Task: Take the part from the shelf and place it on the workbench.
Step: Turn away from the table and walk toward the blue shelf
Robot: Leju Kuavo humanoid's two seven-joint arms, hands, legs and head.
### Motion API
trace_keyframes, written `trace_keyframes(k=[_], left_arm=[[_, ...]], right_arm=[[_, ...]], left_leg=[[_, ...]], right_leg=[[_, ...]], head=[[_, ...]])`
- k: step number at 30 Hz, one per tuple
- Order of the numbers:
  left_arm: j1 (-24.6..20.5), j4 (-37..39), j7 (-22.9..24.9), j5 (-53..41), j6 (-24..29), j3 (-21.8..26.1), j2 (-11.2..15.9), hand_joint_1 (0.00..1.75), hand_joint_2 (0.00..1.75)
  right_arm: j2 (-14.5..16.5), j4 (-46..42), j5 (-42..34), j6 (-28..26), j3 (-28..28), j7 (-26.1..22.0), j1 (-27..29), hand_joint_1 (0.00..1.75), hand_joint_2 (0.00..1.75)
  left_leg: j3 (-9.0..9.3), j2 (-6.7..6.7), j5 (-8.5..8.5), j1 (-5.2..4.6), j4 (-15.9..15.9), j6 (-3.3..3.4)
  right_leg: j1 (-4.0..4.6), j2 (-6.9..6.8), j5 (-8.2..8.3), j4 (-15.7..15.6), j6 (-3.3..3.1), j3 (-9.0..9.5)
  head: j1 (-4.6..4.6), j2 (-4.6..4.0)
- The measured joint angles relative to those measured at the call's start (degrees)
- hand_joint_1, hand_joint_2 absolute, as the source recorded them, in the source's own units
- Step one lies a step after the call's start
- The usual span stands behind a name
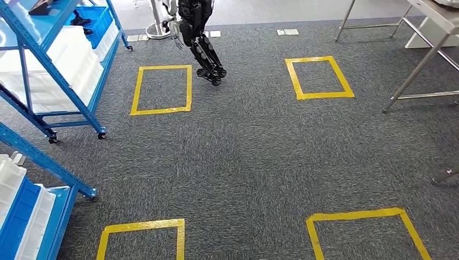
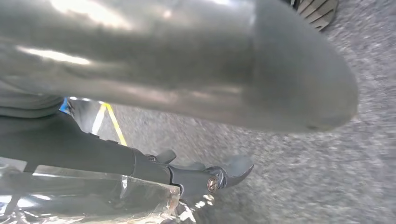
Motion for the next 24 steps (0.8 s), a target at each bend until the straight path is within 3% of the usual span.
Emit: trace_keyframes(k=[2, 4, 8, 10, 12, 13, 14, 16, 17, 18, 20, 22, 24], left_arm=[[0.04, 0.00, -0.02, 0.17, 0.09, 0.00, 0.01, 0.00, 0.00], [0.15, 0.00, -0.04, 0.28, 0.15, 0.00, 0.01, 0.00, 0.00], [0.25, 0.00, -0.04, 0.30, 0.17, 0.00, 0.01, 0.00, 0.00], [0.34, 0.01, -0.04, 0.30, 0.17, 0.00, -0.07, 0.00, 0.00], [0.36, 0.02, -0.02, 0.30, 0.19, 0.00, -0.18, 0.00, 0.00], [0.35, 0.02, 0.01, 0.30, 0.20, 0.00, -0.19, 0.00, 0.00], [0.34, 0.02, 0.06, 0.30, 0.21, 0.00, -0.20, 0.00, 0.00], [0.24, 0.02, 0.19, 0.30, 0.25, 0.00, -0.20, 0.00, 0.00], [0.11, 0.02, 0.25, 0.30, 0.27, 0.00, -0.20, 0.00, 0.00], [-0.01, 0.02, 0.31, 0.30, 0.30, 0.00, -0.20, 0.00, 0.00], [-0.07, 0.02, 0.39, 0.31, 0.34, 0.00, -0.19, 0.00, 0.00], [0.01, 0.02, 0.46, 0.32, 0.38, 0.00, -0.27, 0.00, 0.00], [-0.03, 0.02, 0.50, 0.33, 0.39, 0.00, -0.38, 0.00, 0.00]], right_arm=[[-0.02, 0.02, 0.14, 0.00, 0.01, 0.00, -0.13, 0.00, 0.00], [-0.05, 0.02, 0.25, 0.00, 0.02, 0.01, -0.32, 0.00, 0.00], [-0.05, 0.02, 0.27, -0.01, 0.02, 0.02, -0.41, 0.00, 0.00], [-0.06, 0.02, 0.32, -0.01, 0.01, 0.03, -0.40, 0.00, 0.00], [-0.10, 0.02, 0.48, 0.04, 0.00, 0.04, -0.33, 0.00, 0.00], [-0.13, 0.02, 0.58, 0.10, 0.00, 0.04, -0.32, 0.00, 0.00], [-0.17, 0.02, 0.72, 0.18, 0.00, 0.03, -0.35, 0.00, 0.00], [-0.15, 0.02, 0.89, 0.36, 0.01, 0.02, -0.50, 0.00, 0.00], [-0.13, 0.02, 0.94, 0.44, 0.02, 0.02, -0.55, 0.00, 0.00], [-0.10, 0.02, 0.97, 0.52, 0.02, 0.02, -0.60, 0.00, 0.00], [-0.07, 0.02, 1.04, 0.64, 0.02, 0.02, -0.74, 0.00, 0.00], [-0.14, 0.01, 1.09, 0.74, 0.03, 0.02, -0.86, 0.00, 0.00], [-0.27, 0.01, 1.11, 0.80, 0.04, 0.02, -0.79, 0.00, 0.00]], left_leg=[[-0.39, -0.80, -0.09, -0.08, 0.33, -0.74], [-0.56, -1.32, 0.08, 0.10, 0.22, -1.19], [-0.62, -1.59, 0.17, 0.25, 0.14, -1.35], [-1.29, 0.22, -1.03, 0.32, 1.78, -1.62], [-4.57, 3.12, -4.53, 0.38, 8.95, -1.95], [-5.50, 3.91, -5.10, 0.35, 11.09, -1.85], [-5.39, 4.70, -4.71, 0.24, 11.26, -1.54], [-1.88, 6.94, -1.93, -0.41, 4.63, -0.49], [-0.70, 7.79, -1.33, -0.78, 2.23, -0.06], [-0.30, 8.20, -1.29, -1.09, 1.19, 0.22], [-0.19, 7.15, -0.98, -1.26, 0.66, 0.70], [0.51, 6.07, -0.15, -0.88, -0.66, 1.14], [0.88, 5.09, 0.45, -0.40, -1.55, 1.35]], right_leg=[[0.02, 0.84, 0.86, -2.33, -0.47, 0.87], [0.33, 0.17, 1.04, -2.37, -1.14, 1.01], [0.40, -0.15, 1.11, -2.39, -1.35, 1.07], [0.25, -0.79, 1.21, -2.52, -1.82, 1.10], [0.57, -2.56, 1.15, -2.62, -2.69, 1.13], [0.93, -3.59, 1.00, -2.62, -3.03, 1.19], [1.28, -4.62, 0.86, -2.62, -3.28, 1.31], [1.72, -5.91, 0.64, -2.63, -3.41, 1.58], [1.83, -6.36, 0.56, -2.63, -3.34, 1.63], [1.89, -6.80, 0.49, -2.66, -3.23, 1.65], [1.91, -7.63, 0.42, -2.95, -2.89, 1.84], [1.88, -6.42, -0.39, -2.00, -2.63, 1.62], [1.72, -3.73, -2.93, 3.34, -2.75, -0.83]], head=[[-0.04, 0.00], [-0.18, 0.00], [-0.17, 0.00], [-0.37, 0.00], [-0.65, 0.00], [-0.74, 0.00], [-0.74, 0.00], [-0.71, 0.00], [-0.71, 0.00], [-0.69, 0.00], [-0.74, 0.00], [-0.67, 0.00], [-0.44, 0.00]])
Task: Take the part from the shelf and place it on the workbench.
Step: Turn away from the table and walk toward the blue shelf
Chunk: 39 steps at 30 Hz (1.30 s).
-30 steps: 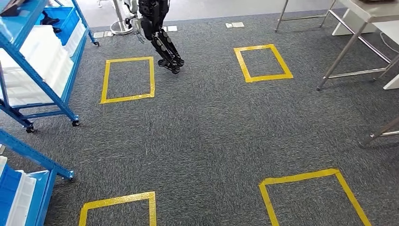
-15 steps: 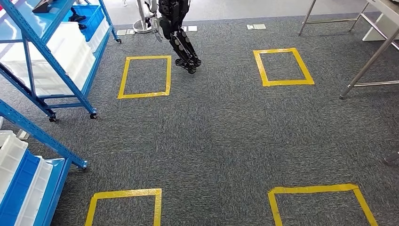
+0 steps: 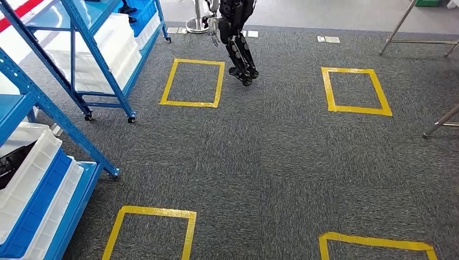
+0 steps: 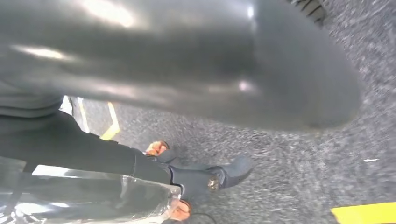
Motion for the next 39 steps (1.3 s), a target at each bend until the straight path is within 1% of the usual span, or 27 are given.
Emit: trace_keyframes(k=[2, 3, 4, 5, 6, 7, 8, 9, 11, 13, 15, 17, 18, 19, 20, 21, 23, 25, 27, 29, 31, 33, 34, 35, 37, 38, 39], left_arm=[[-0.06, 0.00, 0.01, 0.02, 0.00, 0.01, -0.02, 0.00, 0.00], [-0.04, 0.00, 0.02, 0.03, 0.00, 0.01, -0.04, 0.00, 0.00], [0.00, 0.00, 0.02, 0.04, 0.00, 0.02, -0.07, 0.00, 0.00], [0.04, 0.00, 0.03, 0.04, -0.01, 0.02, -0.10, 0.00, 0.00], [0.06, 0.00, 0.03, 0.04, -0.01, 0.02, -0.12, 0.00, 0.00], [0.05, 0.00, 0.03, 0.04, -0.01, 0.02, -0.11, 0.00, 0.00], [0.04, 0.00, 0.03, 0.05, -0.01, 0.03, -0.10, 0.00, 0.00], [0.05, 0.00, 0.03, 0.05, 0.02, 0.03, -0.09, 0.00, 0.00], [0.16, 0.00, 0.03, 0.06, 0.10, 0.04, -0.09, 0.00, 0.00], [0.33, 0.01, 0.03, 0.06, 0.17, 0.04, -0.14, 0.00, 0.00], [0.29, 0.02, 0.05, 0.08, 0.24, 0.04, -0.19, 0.00, 0.00], [0.20, 0.02, 0.09, 0.12, 0.30, 0.05, -0.19, 0.00, 0.00], [0.24, 0.02, 0.14, 0.14, 0.31, 0.06, -0.20, 0.00, 0.00], [0.31, 0.02, 0.19, 0.15, 0.31, 0.07, -0.20, 0.00, 0.00], [0.37, 0.02, 0.25, 0.14, 0.31, 0.07, -0.20, 0.00, 0.00], [0.40, 0.02, 0.28, 0.14, 0.31, 0.07, -0.20, 0.00, 0.00], [0.26, 0.02, 0.32, 0.13, 0.30, 0.08, -0.16, 0.00, 0.00], [0.06, 0.02, 0.34, 0.13, 0.30, 0.07, -0.14, 0.00, 0.00], [0.05, 0.02, 0.37, 0.13, 0.30, 0.08, -0.12, 0.00, 0.00], [0.12, 0.03, 0.42, 0.13, 0.28, 0.09, -0.17, 0.00, 0.00], [0.09, 0.04, 0.47, 0.13, 0.25, 0.09, -0.27, 0.00, 0.00], [0.07, 0.04, 0.50, 0.13, 0.18, 0.09, -0.28, 0.00, 0.00], [0.10, 0.04, 0.52, 0.13, 0.15, 0.09, -0.29, 0.00, 0.00], [0.13, 0.05, 0.57, 0.13, 0.10, 0.09, -0.33, 0.00, 0.00], [0.18, 0.05, 0.71, 0.13, 0.02, 0.09, -0.40, 0.00, 0.00], [0.18, 0.05, 0.79, 0.13, -0.02, 0.09, -0.44, 0.00, 0.00], [0.19, 0.05, 0.85, 0.13, -0.04, 0.09, -0.44, 0.00, 0.00]], right_arm=[[-0.15, 0.01, 0.04, 0.02, 0.01, 0.00, 0.17, 0.00, 0.00], [-0.24, 0.01, 0.08, 0.03, 0.01, 0.01, 0.24, 0.00, 0.00], [-0.36, 0.01, 0.13, 0.03, 0.01, 0.01, 0.31, 0.00, 0.00], [-0.46, 0.01, 0.19, 0.03, 0.01, 0.02, 0.35, 0.00, 0.00], [-0.55, 0.01, 0.23, 0.03, 0.01, 0.02, 0.40, 0.00, 0.00], [-0.58, 0.03, 0.26, 0.03, 0.01, 0.03, 0.44, 0.00, 0.00], [-0.61, 0.05, 0.29, 0.03, 0.01, 0.04, 0.42, 0.00, 0.00], [-0.59, 0.07, 0.31, 0.03, 0.01, 0.05, 0.39, 0.00, 0.00], [-0.58, 0.08, 0.33, 0.02, 0.01, 0.09, 0.22, 0.00, 0.00], [-0.55, 0.08, 0.32, -0.01, 0.01, 0.15, 0.16, 0.00, 0.00], [-0.48, 0.08, 0.31, -0.04, 0.01, 0.19, 0.26, 0.00, 0.00], [-0.44, 0.08, 0.31, -0.06, 0.01, 0.22, 0.43, 0.00, 0.00], [-0.45, 0.08, 0.31, -0.06, 0.01, 0.26, 0.48, 0.00, 0.00], [-0.46, 0.08, 0.31, -0.07, 0.01, 0.30, 0.49, 0.00, 0.00], [-0.45, 0.08, 0.31, -0.07, 0.01, 0.33, 0.46, 0.00, 0.00], [-0.43, 0.08, 0.31, -0.08, 0.01, 0.36, 0.40, 0.00, 0.00], [-0.31, 0.08, 0.31, -0.08, 0.01, 0.37, 0.29, 0.00, 0.00], [-0.20, 0.08, 0.30, -0.08, 0.01, 0.37, 0.22, 0.00, 0.00], [-0.09, 0.08, 0.28, -0.08, 0.01, 0.37, 0.07, 0.00, 0.00], [-0.02, 0.05, 0.25, -0.08, 0.01, 0.38, -0.01, 0.00, 0.00], [-0.04, 0.04, 0.23, -0.08, 0.01, 0.39, 0.12, 0.00, 0.00], [-0.10, 0.05, 0.22, -0.08, 0.01, 0.38, 0.27, 0.00, 0.00], [-0.14, 0.04, 0.21, -0.08, 0.01, 0.36, 0.34, 0.00, 0.00], [-0.20, 0.04, 0.19, -0.07, 0.01, 0.33, 0.42, 0.00, 0.00], [-0.29, 0.05, 0.15, -0.03, 0.01, 0.22, 0.55, 0.00, 0.00], [-0.30, 0.07, 0.15, -0.01, 0.01, 0.17, 0.58, 0.00, 0.00], [-0.30, 0.08, 0.17, 0.01, 0.01, 0.12, 0.56, 0.00, 0.00]], left_leg=[[-0.10, -1.19, 0.08, 0.15, -0.04, 0.08], [-0.07, -1.88, 0.07, 0.21, -0.03, 0.02], [-0.01, -2.61, 0.05, 0.32, 0.02, -0.12], [0.08, -3.35, -0.02, 0.49, 0.12, -0.35], [0.09, -4.06, -0.16, 0.65, 0.36, -0.70], [-0.06, -4.70, -0.42, 0.70, 0.81, -1.18], [-0.30, -5.21, -0.69, 0.70, 1.25, -1.66], [-0.60, -5.61, -0.88, 0.68, 1.59, -2.10], [-0.95, -6.26, -0.89, 0.90, 1.77, -2.69], [-1.26, -5.02, -1.30, 1.17, 2.51, -3.07], [-3.50, -2.20, -4.04, 1.20, 7.37, -3.44], [-7.36, -0.85, -7.48, 1.19, 15.03, -3.63], [-8.65, -0.77, -8.05, 1.20, 17.41, -3.56], [-8.97, -0.74, -7.56, 1.18, 17.82, -3.38], [-8.16, -0.62, -6.09, 1.11, 16.04, -3.07], [-6.37, -0.11, -4.05, 0.92, 12.44, -2.56], [-2.92, 1.86, -1.46, 0.19, 5.45, -1.52], [-1.89, 2.76, -1.23, -0.46, 2.93, -0.89], [-1.61, 1.63, -0.80, -0.46, 2.07, -0.45], [-0.75, 0.49, 0.05, -0.06, 0.54, -0.04], [-0.33, -0.53, 0.54, 0.20, -0.22, 0.10], [-0.37, -1.76, 0.58, 0.23, -0.20, 0.10], [-0.31, -2.46, 0.55, 0.25, -0.17, 0.04], [-0.22, -3.22, 0.49, 0.31, -0.10, -0.08], [-0.14, -4.61, 0.19, 0.49, 0.33, -0.62], [-0.29, -5.18, -0.07, 0.44, 0.75, -1.04], [-0.50, -5.57, -0.29, 0.38, 1.10, -1.45]], right_leg=[[-0.33, 1.26, -2.67, 7.49, 0.04, -3.72], [-0.56, 1.40, -3.03, 9.50, 0.41, -4.78], [-0.83, 1.46, -2.39, 9.18, 1.03, -4.76], [-1.17, 1.66, -0.89, 6.54, 1.83, -3.64], [-1.63, 2.32, 0.99, 2.45, 2.68, -1.84], [-1.96, 3.29, 2.52, -1.35, 3.25, -0.26], [-2.18, 3.98, 3.54, -4.05, 3.33, 0.87], [-2.22, 4.46, 3.95, -5.33, 3.08, 1.39], [-2.01, 3.84, 4.08, -5.46, 2.10, 1.50], [-1.99, 3.06, 4.24, -5.59, 1.59, 1.66], [-1.77, 2.03, 4.19, -5.70, 1.03, 1.76], [-1.29, 0.77, 3.97, -5.69, 0.49, 1.79], [-1.10, 0.17, 3.86, -5.68, 0.33, 1.83], [-0.93, -0.40, 3.75, -5.68, 0.19, 1.92], [-0.78, -0.90, 3.65, -5.69, 0.07, 2.07], [-0.64, -1.39, 3.55, -5.71, -0.06, 2.27], [-0.35, -2.27, 3.33, -5.76, -0.12, 2.58], [-0.28, -3.16, 3.18, -5.88, 0.09, 2.67], [-0.28, -3.93, 3.08, -6.18, 0.54, 2.90], [-0.20, -2.43, 1.93, -4.46, 0.70, 2.44], [-0.33, 0.25, -0.81, 1.54, 0.36, -0.29], [-0.59, 1.25, -2.95, 8.02, 0.45, -3.67], [-0.75, 1.37, -2.84, 8.96, 0.86, -4.33], [-0.93, 1.48, -1.70, 7.53, 1.50, -3.86], [-1.54, 2.65, 1.93, 0.04, 2.84, -0.79], [-1.71, 3.40, 3.33, -3.32, 3.04, 0.55], [-1.79, 3.98, 4.08, -5.28, 2.87, 1.35]], head=[[0.11, 0.00], [0.09, 0.00], [0.10, 0.00], [0.11, 0.00], [0.12, 0.00], [0.24, 0.00], [0.32, 0.00], [0.36, 0.00], [0.34, 0.00], [0.29, 0.00], [0.07, 0.00], [-0.12, 0.00], [-0.12, 0.00], [-0.12, 0.00], [-0.12, 0.00], [-0.12, 0.00], [-0.07, 0.00], [-0.08, 0.00], [-0.13, 0.00], [-0.04, 0.00], [0.19, 0.00], [0.32, 0.00], [0.31, 0.00], [0.32, 0.00], [0.39, 0.00], [0.49, 0.00], [0.53, 0.00]])
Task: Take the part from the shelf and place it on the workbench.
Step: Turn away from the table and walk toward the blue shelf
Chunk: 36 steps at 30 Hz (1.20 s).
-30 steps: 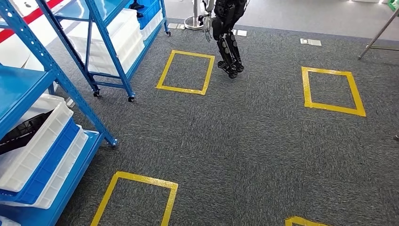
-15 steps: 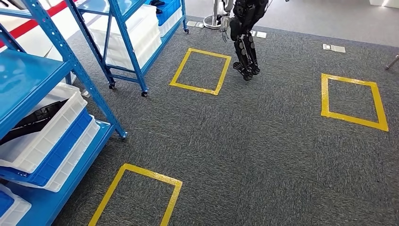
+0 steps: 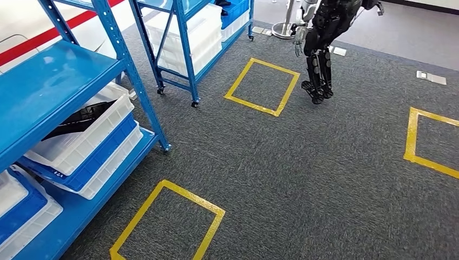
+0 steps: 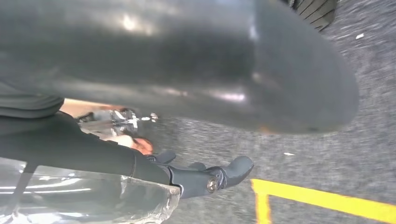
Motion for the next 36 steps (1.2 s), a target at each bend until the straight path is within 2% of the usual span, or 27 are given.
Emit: trace_keyframes(k=[1, 3, 4, 5, 7, 9, 10, 11, 12, 14, 15, 16, 18, 19, 21, 23, 24, 25, 26, 27, 28, 29, 30, 32, 34, 36], left_arm=[[0.03, -0.01, 0.04, 0.00, 0.01, 0.01, 0.00, 0.00, 0.00], [0.13, -0.01, 0.08, 0.00, 0.02, 0.03, 0.01, 0.00, 0.00], [0.20, 0.00, 0.09, 0.00, 0.01, 0.05, -0.02, 0.00, 0.00], [0.23, 0.01, 0.10, 0.00, 0.01, 0.06, -0.04, 0.00, 0.00], [0.18, 0.02, 0.12, 0.01, 0.01, 0.08, -0.09, 0.00, 0.00], [0.16, 0.02, 0.12, 0.03, 0.02, 0.10, -0.09, 0.00, 0.00], [0.23, 0.02, 0.12, 0.05, 0.02, 0.11, -0.09, 0.00, 0.00], [0.30, 0.02, 0.12, 0.07, 0.02, 0.12, -0.09, 0.00, 0.00], [0.35, 0.02, 0.12, 0.08, 0.02, 0.13, -0.09, 0.00, 0.00], [0.25, -0.02, 0.12, 0.09, 0.01, 0.13, -0.02, 0.00, 0.00], [0.12, -0.03, 0.10, 0.09, 0.01, 0.13, 0.02, 0.00, 0.00], [-0.01, -0.05, 0.09, 0.10, 0.00, 0.13, 0.07, 0.00, 0.00], [-0.13, -0.05, 0.06, 0.10, 0.01, 0.15, 0.12, 0.00, 0.00], [-0.08, -0.05, 0.06, 0.11, 0.01, 0.17, 0.14, 0.00, 0.00], [-0.04, -0.05, 0.04, 0.10, -0.01, 0.20, 0.13, 0.00, 0.00], [-0.12, -0.05, 0.02, 0.09, -0.07, 0.20, 0.06, 0.00, 0.00], [-0.15, -0.05, 0.02, 0.09, -0.10, 0.20, 0.04, 0.00, 0.00], [-0.13, -0.05, 0.02, 0.09, -0.14, 0.20, 0.01, 0.00, 0.00], [-0.09, -0.05, 0.02, 0.09, -0.17, 0.20, -0.01, 0.00, 0.00], [-0.05, -0.05, 0.02, 0.09, -0.18, 0.20, -0.02, 0.00, 0.00], [-0.01, -0.05, 0.02, 0.09, -0.20, 0.20, -0.04, 0.00, 0.00], [0.01, -0.05, 0.02, 0.09, -0.21, 0.20, -0.05, 0.00, 0.00], [0.02, -0.05, 0.01, 0.09, -0.22, 0.20, -0.06, 0.00, 0.00], [0.02, -0.05, -0.02, 0.08, -0.22, 0.20, -0.04, 0.00, 0.00], [0.12, -0.05, -0.04, 0.05, -0.23, 0.22, -0.04, 0.00, 0.00], [0.23, -0.05, -0.04, 0.02, -0.25, 0.23, -0.08, 0.00, 0.00]], right_arm=[[0.02, 0.01, 0.04, 0.02, 0.01, -0.04, -0.04, 0.00, 0.00], [0.05, 0.01, 0.10, 0.06, 0.01, -0.09, -0.19, 0.00, 0.00], [0.07, 0.01, 0.12, 0.09, 0.01, -0.10, -0.23, 0.00, 0.00], [0.11, 0.01, 0.12, 0.11, 0.00, -0.10, -0.23, 0.00, 0.00], [0.21, 0.01, 0.14, 0.14, -0.01, -0.10, -0.08, 0.00, 0.00], [0.24, 0.01, 0.16, 0.15, -0.01, -0.10, 0.07, 0.00, 0.00], [0.21, 0.01, 0.17, 0.15, -0.01, -0.10, 0.09, 0.00, 0.00], [0.20, 0.01, 0.18, 0.15, -0.01, -0.10, 0.07, 0.00, 0.00], [0.21, 0.01, 0.19, 0.15, -0.01, -0.10, 0.02, 0.00, 0.00], [0.37, 0.01, 0.21, 0.15, -0.01, -0.10, -0.08, 0.00, 0.00], [0.45, 0.01, 0.22, 0.15, -0.01, -0.10, -0.10, 0.00, 0.00], [0.51, 0.01, 0.24, 0.16, 0.00, -0.10, -0.11, 0.00, 0.00], [0.63, 0.01, 0.24, 0.16, 0.01, -0.10, -0.20, 0.00, 0.00], [0.68, -0.01, 0.25, 0.16, 0.01, -0.10, -0.27, 0.00, 0.00], [0.72, -0.03, 0.27, 0.15, 0.00, -0.10, -0.26, 0.00, 0.00], [0.59, -0.04, 0.32, 0.15, 0.01, -0.10, -0.07, 0.00, 0.00], [0.51, -0.04, 0.33, 0.15, 0.02, -0.10, -0.02, 0.00, 0.00], [0.43, -0.04, 0.33, 0.15, 0.02, -0.10, 0.00, 0.00, 0.00], [0.34, -0.04, 0.33, 0.15, 0.01, -0.10, 0.02, 0.00, 0.00], [0.25, -0.04, 0.33, 0.15, 0.01, -0.10, 0.03, 0.00, 0.00], [0.15, -0.04, 0.34, 0.15, 0.00, -0.10, 0.04, 0.00, 0.00], [0.09, -0.02, 0.35, 0.15, 0.00, -0.10, 0.06, 0.00, 0.00], [0.08, 0.00, 0.35, 0.15, 0.01, -0.10, 0.03, 0.00, 0.00], [0.11, 0.03, 0.44, 0.15, 0.02, -0.10, -0.07, 0.00, 0.00], [0.13, 0.04, 0.59, 0.15, 0.02, -0.10, -0.20, 0.00, 0.00], [0.19, 0.05, 0.68, 0.13, 0.02, -0.09, -0.22, 0.00, 0.00]], left_leg=[[-0.24, -0.33, -0.12, -0.04, 0.23, -0.35], [-0.48, -0.79, -0.12, 0.15, 0.34, -0.85], [-0.65, -0.19, -0.36, 0.25, 0.72, -1.06], [-1.16, 0.96, -1.11, 0.32, 1.90, -1.31], [-3.81, 3.75, -4.12, 0.35, 7.48, -1.80], [-7.48, 4.69, -6.95, 0.42, 14.55, -2.06], [-8.49, 4.79, -7.19, 0.41, 16.32, -2.01], [-8.37, 4.86, -6.31, 0.39, 15.83, -1.82], [-7.10, 5.10, -4.62, 0.29, 13.22, -1.44], [-3.17, 7.35, -1.39, -0.31, 5.52, -0.19], [-1.83, 8.41, -0.63, -0.72, 2.79, 0.35], [-1.21, 9.12, -0.47, -1.07, 1.39, 0.74], [-1.20, 8.27, -0.46, -1.41, 0.81, 1.09], [-0.82, 7.62, -0.09, -1.22, 0.22, 1.22], [0.01, 6.33, 0.79, -0.71, -1.22, 1.56], [0.31, 5.07, 1.23, -0.38, -1.81, 1.67], [0.26, 4.39, 1.27, -0.35, -1.79, 1.68], [0.28, 3.68, 1.25, -0.31, -1.76, 1.64], [0.32, 2.93, 1.21, -0.24, -1.69, 1.54], [0.37, 2.16, 1.11, -0.11, -1.53, 1.35], [0.34, 1.45, 0.92, 0.02, -1.20, 1.03], [0.23, 0.82, 0.64, 0.04, -0.75, 0.60], [0.00, 0.30, 0.30, 0.02, -0.20, 0.12], [-0.47, -0.39, -0.06, -0.05, 0.38, -0.68], [-0.72, -0.83, -0.08, 0.23, 0.53, -1.11], [-1.75, 1.07, -1.38, 0.39, 2.72, -1.53]], right_leg=[[0.07, 0.28, 0.22, -0.64, -0.42, 0.23], [0.22, -0.51, 0.37, -0.64, -1.31, 0.40], [0.18, -0.92, 0.44, -0.69, -1.60, 0.46], [0.13, -1.39, 0.47, -0.75, -1.92, 0.53], [0.28, -2.44, 0.37, -0.81, -2.57, 0.60], [0.59, -3.65, 0.21, -0.80, -3.03, 0.58], [0.74, -4.24, 0.12, -0.80, -3.14, 0.59], [0.87, -4.77, 0.05, -0.80, -3.24, 0.65], [1.03, -5.26, -0.01, -0.81, -3.32, 0.75], [1.35, -6.16, -0.18, -0.86, -3.38, 1.02], [1.46, -6.61, -0.27, -0.90, -3.30, 1.09], [1.48, -7.08, -0.37, -0.95, -3.15, 1.16], [1.46, -8.21, -0.46, -1.24, -2.71, 1.48], [1.50, -8.25, -0.58, -1.17, -2.47, 1.58], [1.62, -6.21, -1.93, 1.35, -2.30, 0.68], [1.34, -3.47, -4.78, 7.91, -2.55, -2.45], [1.18, -2.92, -6.00, 11.33, -2.54, -4.23], [1.00, -2.73, -6.45, 13.31, -2.26, -5.35], [0.83, -2.64, -5.97, 13.22, -1.72, -5.52], [0.58, -2.46, -4.54, 10.84, -0.97, -4.58], [0.24, -1.91, -2.66, 6.86, -0.18, -2.87], [0.00, -1.04, -1.15, 3.37, 0.29, -1.42], [-0.16, -0.22, -0.15, 0.81, 0.33, -0.33], [-0.02, 0.49, 0.13, -0.27, -0.47, 0.12], [-0.02, -0.30, 0.24, -0.41, -1.26, 0.35], [-0.12, -1.24, 0.31, -0.54, -1.86, 0.53]], head=[[0.04, 0.00], [-0.03, 0.00], [-0.04, 0.00], [-0.21, 0.00], [-0.54, 0.00], [-0.72, 0.00], [-0.73, 0.00], [-0.74, 0.00], [-0.73, 0.00], [-0.68, 0.00], [-0.69, 0.00], [-0.70, 0.00], [-0.80, 0.00], [-0.78, 0.00], [-0.64, 0.00], [-0.42, 0.00], [-0.35, 0.00], [-0.34, 0.00], [-0.33, 0.00], [-0.32, 0.00], [-0.30, 0.00], [-0.21, 0.00], [-0.12, 0.00], [-0.06, 0.00], [-0.16, 0.00], [-0.33, 0.00]])
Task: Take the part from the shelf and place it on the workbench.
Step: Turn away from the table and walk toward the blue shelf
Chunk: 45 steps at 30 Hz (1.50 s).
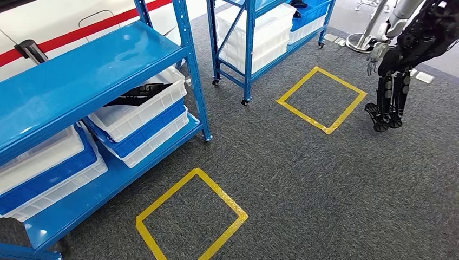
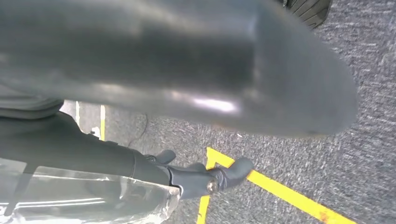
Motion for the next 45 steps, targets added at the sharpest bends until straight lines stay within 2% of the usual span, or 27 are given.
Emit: trace_keyframes(k=[2, 4, 5, 6, 7, 9, 11, 13, 15, 16, 18, 20, 21, 23, 24, 26, 29, 31, 33, 34, 35, 36, 38, 40, 42, 44, 45], left_arm=[[-0.08, 0.00, 0.00, -0.02, -0.03, -0.01, -0.03, 0.00, 0.00], [-0.11, 0.00, 0.00, -0.02, -0.07, -0.01, -0.03, 0.00, 0.00], [-0.06, 0.00, 0.00, -0.03, -0.09, -0.01, -0.03, 0.00, 0.00], [0.00, 0.00, 0.00, -0.03, -0.10, -0.01, -0.03, 0.00, 0.00], [0.03, 0.00, 0.00, -0.04, -0.10, -0.01, -0.03, 0.00, 0.00], [-0.07, -0.02, 0.00, -0.05, -0.10, -0.01, 0.04, 0.00, 0.00], [-0.29, -0.04, -0.01, -0.09, -0.11, -0.02, 0.09, 0.00, 0.00], [-0.35, -0.04, -0.01, -0.11, -0.11, -0.01, 0.10, 0.00, 0.00], [-0.27, -0.03, 0.00, -0.15, -0.11, -0.01, 0.05, 0.00, 0.00], [-0.30, -0.03, 0.01, -0.19, -0.12, -0.01, 0.01, 0.00, 0.00], [-0.41, -0.02, 0.04, -0.25, -0.13, -0.02, -0.05, 0.00, 0.00], [-0.43, -0.02, 0.10, -0.28, -0.13, -0.03, -0.08, 0.00, 0.00], [-0.41, -0.02, 0.15, -0.31, -0.13, -0.03, -0.09, 0.00, 0.00], [-0.35, -0.02, 0.24, -0.36, -0.15, -0.03, -0.13, 0.00, 0.00], [-0.34, -0.02, 0.27, -0.37, -0.16, -0.03, -0.14, 0.00, 0.00], [-0.35, -0.02, 0.33, -0.44, -0.16, -0.03, -0.14, 0.00, 0.00], [-0.14, -0.02, 0.38, -0.62, -0.15, -0.04, -0.16, 0.00, 0.00], [-0.03, -0.01, 0.40, -0.71, -0.10, -0.05, -0.21, 0.00, 0.00], [-0.16, -0.01, 0.43, -0.80, -0.07, -0.05, -0.25, 0.00, 0.00], [-0.22, -0.01, 0.46, -0.86, -0.06, -0.05, -0.25, 0.00, 0.00], [-0.20, -0.01, 0.50, -0.96, -0.06, -0.05, -0.25, 0.00, 0.00], [-0.15, 0.00, 0.55, -1.06, -0.06, -0.05, -0.26, 0.00, 0.00], [-0.09, 0.00, 0.64, -1.20, -0.06, -0.05, -0.27, 0.00, 0.00], [-0.27, -0.03, 0.68, -1.24, -0.07, -0.07, -0.17, 0.00, 0.00], [-0.52, -0.06, 0.70, -1.28, -0.05, -0.09, -0.11, 0.00, 0.00], [-0.52, -0.04, 0.71, -1.29, -0.01, -0.10, -0.11, 0.00, 0.00], [-0.45, -0.03, 0.72, -1.29, 0.00, -0.10, -0.13, 0.00, 0.00]], right_arm=[[0.01, 0.00, 0.06, -0.02, 0.00, 0.01, 0.12, 0.00, 0.00], [-0.07, 0.00, 0.10, -0.03, 0.00, 0.02, 0.23, 0.00, 0.00], [-0.13, 0.00, 0.12, -0.03, 0.00, 0.04, 0.22, 0.00, 0.00], [-0.16, 0.00, 0.13, -0.04, 0.00, 0.05, 0.18, 0.00, 0.00], [-0.18, 0.00, 0.14, -0.04, 0.00, 0.05, 0.11, 0.00, 0.00], [-0.06, 0.00, 0.14, -0.05, 0.00, 0.05, -0.01, 0.00, 0.00], [0.08, 0.00, 0.15, -0.09, 0.00, 0.05, -0.09, 0.00, 0.00], [0.19, -0.02, 0.13, -0.14, 0.00, 0.09, -0.27, 0.00, 0.00], [0.22, -0.07, 0.09, -0.20, 0.00, 0.19, -0.41, 0.00, 0.00], [0.19, -0.09, 0.06, -0.24, 0.00, 0.24, -0.40, 0.00, 0.00], [0.10, -0.09, 0.04, -0.28, -0.01, 0.27, -0.29, 0.00, 0.00], [-0.04, -0.09, 0.02, -0.31, -0.02, 0.31, -0.15, 0.00, 0.00], [-0.13, -0.09, 0.01, -0.33, -0.02, 0.36, -0.08, 0.00, 0.00], [-0.25, -0.08, 0.05, -0.37, -0.02, 0.45, 0.02, 0.00, 0.00], [-0.23, -0.07, 0.09, -0.38, -0.02, 0.51, 0.05, 0.00, 0.00], [-0.19, -0.06, 0.15, -0.42, -0.02, 0.59, -0.04, 0.00, 0.00], [-0.18, -0.07, 0.16, -0.60, -0.02, 0.83, -0.32, 0.00, 0.00], [-0.11, -0.07, 0.15, -0.80, -0.02, 0.96, -0.34, 0.00, 0.00], [-0.07, -0.07, 0.15, -0.98, -0.03, 1.02, -0.14, 0.00, 0.00], [-0.05, -0.07, 0.14, -1.03, -0.03, 1.04, -0.02, 0.00, 0.00], [-0.06, -0.07, 0.14, -1.08, -0.04, 1.07, 0.06, 0.00, 0.00], [-0.05, -0.07, 0.14, -1.12, -0.05, 1.10, 0.08, 0.00, 0.00], [0.04, -0.07, 0.14, -1.15, -0.07, 1.15, 0.02, 0.00, 0.00], [0.33, -0.07, 0.14, -1.18, -0.07, 1.17, -0.04, 0.00, 0.00], [0.57, -0.08, 0.14, -1.28, -0.07, 1.17, -0.13, 0.00, 0.00], [0.68, -0.10, 0.15, -1.36, -0.07, 1.18, -0.34, 0.00, 0.00], [0.69, -0.13, 0.15, -1.36, -0.08, 1.19, -0.38, 0.00, 0.00]], left_leg=[[-3.15, 2.75, -3.18, 0.01, 6.24, -0.49], [-6.79, 3.61, -5.51, 0.07, 12.87, -0.68], [-7.50, 3.75, -5.29, 0.04, 13.89, -0.55], [-7.03, 3.88, -4.04, -0.04, 12.66, -0.24], [-5.48, 4.25, -2.13, -0.22, 9.46, 0.30], [-1.80, 6.17, 0.79, -0.99, 2.07, 1.74], [-0.31, 7.29, 1.36, -1.70, -1.12, 2.59], [0.13, 6.31, 1.63, -1.80, -1.96, 2.97], [1.43, 5.20, 2.48, -1.45, -3.86, 3.30], [2.01, 4.62, 2.90, -1.18, -4.69, 3.40], [2.16, 3.46, 3.09, -1.02, -5.07, 3.42], [2.11, 2.09, 3.01, -0.97, -4.94, 3.30], [2.12, 1.35, 2.90, -0.86, -4.77, 3.13], [2.03, -0.02, 2.42, -0.49, -3.97, 2.40], [1.84, -0.59, 2.06, -0.47, -3.39, 1.91], [1.39, -1.42, 1.43, -0.56, -2.51, 1.12], [1.05, -1.83, 1.11, -0.28, -1.96, 0.66], [-0.28, 0.24, -0.50, -0.12, 0.94, 0.21], [-3.80, 2.83, -3.64, -0.09, 7.72, -0.26], [-5.79, 3.41, -4.89, -0.07, 11.27, -0.36], [-7.17, 3.68, -5.25, -0.07, 13.48, -0.31], [-7.54, 3.79, -4.55, -0.10, 13.66, -0.08], [-5.11, 4.36, -0.79, -0.43, 8.11, 1.00], [-1.84, 6.53, 1.68, -1.23, 1.40, 2.50], [-0.80, 7.68, 1.77, -1.97, -0.98, 3.33], [-0.38, 6.54, 2.14, -1.98, -1.95, 3.60], [0.12, 5.96, 2.46, -1.77, -2.73, 3.66]], right_leg=[[0.24, -1.07, -0.15, -0.04, -0.46, 0.10], [0.60, -2.30, -0.37, -0.03, -0.78, 0.13], [0.79, -2.89, -0.48, -0.02, -0.93, 0.19], [0.99, -3.42, -0.58, -0.03, -1.07, 0.31], [1.19, -3.90, -0.69, -0.05, -1.19, 0.47], [1.53, -4.77, -0.95, -0.10, -1.22, 0.80], [1.55, -5.62, -1.22, -0.21, -0.89, 0.99], [1.62, -6.55, -1.33, -0.71, -0.45, 1.40], [1.73, -5.44, -1.98, 0.09, -0.19, 1.48], [1.75, -4.17, -3.00, 2.25, -0.22, 0.52], [1.41, -1.96, -5.69, 9.18, -0.37, -3.00], [1.07, -1.49, -6.61, 13.28, 0.14, -5.57], [0.88, -1.39, -5.70, 12.30, 0.76, -5.37], [0.32, -0.49, -2.31, 5.52, 2.17, -2.50], [0.21, 0.19, -1.01, 2.37, 2.49, -1.19], [0.22, 1.06, -0.27, -0.03, 1.75, -0.08], [0.33, 0.16, -0.28, 0.04, 0.29, 0.18], [0.25, -0.62, -0.27, -0.05, -0.20, 0.38], [0.53, -1.59, -0.47, -0.06, -0.58, 0.47], [0.70, -2.16, -0.61, -0.05, -0.77, 0.52], [0.87, -2.72, -0.76, -0.05, -0.96, 0.61], [1.04, -3.25, -0.91, -0.05, -1.15, 0.75], [1.48, -4.18, -1.24, -0.09, -1.40, 1.22], [1.80, -5.04, -1.58, -0.27, -1.39, 1.55], [1.74, -6.01, -1.81, -0.51, -1.12, 1.79], [1.75, -6.77, -2.03, -0.72, -0.70, 2.24], [1.80, -6.12, -2.30, -0.34, -0.54, 2.27]], head=[[-0.26, 0.00], [-0.33, 0.00], [-0.34, 0.00], [-0.34, 0.00], [-0.34, 0.00], [-0.24, 0.00], [-0.17, 0.00], [-0.25, 0.00], [-0.14, 0.00], [0.02, 0.00], [0.21, 0.00], [0.30, 0.00], [0.30, 0.00], [0.32, 0.00], [0.46, 0.00], [0.53, 0.00], [0.35, 0.00], [0.03, 0.00], [-0.31, 0.00], [-0.32, 0.00], [-0.33, 0.00], [-0.33, 0.00], [-0.33, 0.00], [-0.14, 0.00], [-0.07, 0.00], [-0.22, 0.00], [-0.14, 0.00]])
